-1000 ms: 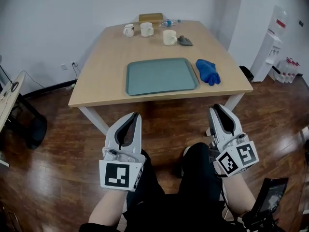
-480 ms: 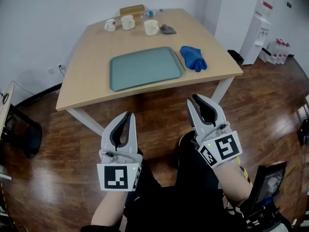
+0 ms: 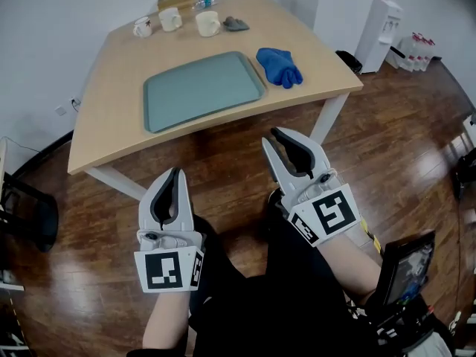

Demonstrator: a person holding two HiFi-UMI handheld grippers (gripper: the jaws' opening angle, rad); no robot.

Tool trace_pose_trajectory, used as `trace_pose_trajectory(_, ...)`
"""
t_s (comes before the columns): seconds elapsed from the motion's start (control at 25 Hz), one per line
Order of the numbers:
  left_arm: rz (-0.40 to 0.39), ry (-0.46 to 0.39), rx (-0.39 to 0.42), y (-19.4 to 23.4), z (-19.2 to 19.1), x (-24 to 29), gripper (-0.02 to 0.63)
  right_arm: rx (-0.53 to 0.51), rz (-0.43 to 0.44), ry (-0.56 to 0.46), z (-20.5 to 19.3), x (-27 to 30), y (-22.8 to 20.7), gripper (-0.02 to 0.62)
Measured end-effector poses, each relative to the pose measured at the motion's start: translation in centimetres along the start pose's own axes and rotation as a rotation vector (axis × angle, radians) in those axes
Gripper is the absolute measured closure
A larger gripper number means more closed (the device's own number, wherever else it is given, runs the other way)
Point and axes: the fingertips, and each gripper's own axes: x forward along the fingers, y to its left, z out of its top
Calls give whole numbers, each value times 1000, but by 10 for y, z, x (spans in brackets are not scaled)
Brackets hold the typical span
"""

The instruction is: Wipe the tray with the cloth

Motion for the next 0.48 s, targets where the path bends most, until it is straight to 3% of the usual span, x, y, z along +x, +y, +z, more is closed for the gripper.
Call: trace_pose_trajectory(0.48,-4,19,0,-1,-8,1,601,5,1,0,-2,-5,3,528)
